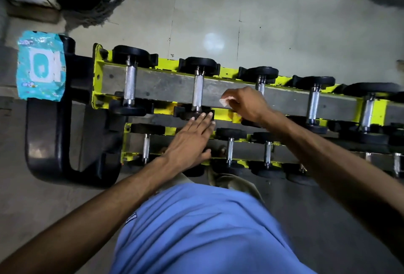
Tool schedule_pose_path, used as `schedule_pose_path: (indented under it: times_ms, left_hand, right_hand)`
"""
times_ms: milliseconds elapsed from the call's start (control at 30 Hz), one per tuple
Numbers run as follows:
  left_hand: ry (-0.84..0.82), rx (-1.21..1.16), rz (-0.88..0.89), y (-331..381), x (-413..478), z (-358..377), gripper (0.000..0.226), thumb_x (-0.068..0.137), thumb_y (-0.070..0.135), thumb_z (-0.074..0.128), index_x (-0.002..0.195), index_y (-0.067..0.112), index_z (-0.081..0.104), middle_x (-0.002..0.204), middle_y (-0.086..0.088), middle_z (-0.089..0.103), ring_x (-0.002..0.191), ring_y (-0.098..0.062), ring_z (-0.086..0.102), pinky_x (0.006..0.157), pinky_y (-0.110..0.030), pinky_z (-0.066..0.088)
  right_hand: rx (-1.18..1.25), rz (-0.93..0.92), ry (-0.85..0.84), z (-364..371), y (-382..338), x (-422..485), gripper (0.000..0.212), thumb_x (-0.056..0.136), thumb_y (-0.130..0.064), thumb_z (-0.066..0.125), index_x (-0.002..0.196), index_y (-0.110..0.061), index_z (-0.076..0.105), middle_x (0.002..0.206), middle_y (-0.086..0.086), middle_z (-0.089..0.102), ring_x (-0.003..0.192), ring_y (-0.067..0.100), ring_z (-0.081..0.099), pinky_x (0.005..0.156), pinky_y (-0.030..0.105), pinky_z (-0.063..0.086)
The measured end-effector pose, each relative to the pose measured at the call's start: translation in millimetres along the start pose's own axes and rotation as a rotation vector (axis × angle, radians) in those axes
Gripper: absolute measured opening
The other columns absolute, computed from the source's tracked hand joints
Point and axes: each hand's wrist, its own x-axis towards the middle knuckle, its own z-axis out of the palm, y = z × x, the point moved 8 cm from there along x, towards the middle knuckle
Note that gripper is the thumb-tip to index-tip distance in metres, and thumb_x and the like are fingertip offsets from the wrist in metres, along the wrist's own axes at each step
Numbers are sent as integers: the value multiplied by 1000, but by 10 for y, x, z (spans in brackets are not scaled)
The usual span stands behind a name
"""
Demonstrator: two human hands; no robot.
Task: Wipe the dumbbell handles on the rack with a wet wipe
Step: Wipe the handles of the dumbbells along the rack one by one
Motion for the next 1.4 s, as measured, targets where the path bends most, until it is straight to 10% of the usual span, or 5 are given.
schedule_pose_path:
  times_ms: [433,600,833,1067,1400]
  left_hand:
    - [-95,-14,-1,1241,931,344,87,94,36,62,167,15,19,176,-12,0,162,-30,6,132,-46,10]
    - [-146,47,-133,1392,1084,443,89,96,35,60,168,16,11,176,-9,-7,162,-28,3,131,-46,10]
    - [-174,-1,-289,1565,1162,436,87,97,32,57,168,15,10,176,-9,-7,162,-25,3,131,-43,11]
    - [-153,-24,-349,1616,1148,432,85,98,34,57,168,13,13,175,-10,-6,162,-25,5,131,-42,12]
    - [-124,-67,-343,1591,1153,404,86,99,38,58,168,12,13,175,-10,-9,162,-23,4,131,-41,14]
  right_hand:
    - [-252,-307,-119,256,970,-492,16,95,-25,58,109,-27,65,98,-2,73,80,25,70,59,28,46]
    - [-255,-162,186,-223,1403,-95,29,92,-18,59,118,-28,67,107,-6,74,87,26,71,65,34,52]
    - [-343,-520,-160,224,1158,-227,11,93,-25,58,99,-21,67,97,4,66,83,28,68,60,30,48]
    - [-138,-371,87,293,1258,-372,15,90,-22,63,104,-19,65,103,5,59,97,29,61,61,39,54]
    - [973,534,132,758,2088,-298,22,86,0,62,82,-21,62,85,0,69,83,24,68,74,36,56]
